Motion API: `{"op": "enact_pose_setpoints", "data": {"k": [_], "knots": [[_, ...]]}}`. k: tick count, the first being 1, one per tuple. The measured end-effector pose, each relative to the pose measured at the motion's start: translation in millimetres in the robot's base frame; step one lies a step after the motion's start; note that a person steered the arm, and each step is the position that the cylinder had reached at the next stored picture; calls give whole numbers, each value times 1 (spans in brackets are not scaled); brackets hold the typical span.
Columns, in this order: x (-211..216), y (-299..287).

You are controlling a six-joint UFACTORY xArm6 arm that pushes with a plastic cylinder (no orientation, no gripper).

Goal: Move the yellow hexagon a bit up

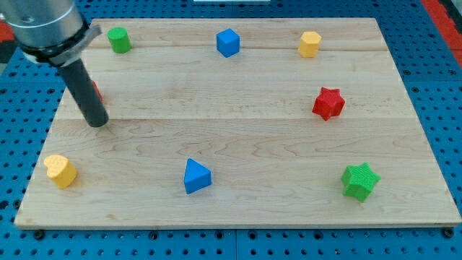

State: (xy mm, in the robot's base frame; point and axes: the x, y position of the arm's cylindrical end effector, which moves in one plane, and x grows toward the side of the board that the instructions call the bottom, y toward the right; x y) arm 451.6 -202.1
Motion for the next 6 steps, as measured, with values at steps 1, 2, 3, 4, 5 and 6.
{"op": "enact_pose_setpoints", "data": {"k": [1,2,3,4,5,6], "knots": [[-10,16],[-38,37],[-76,115],[-103,210],[-144,298],[-173,338]]}}
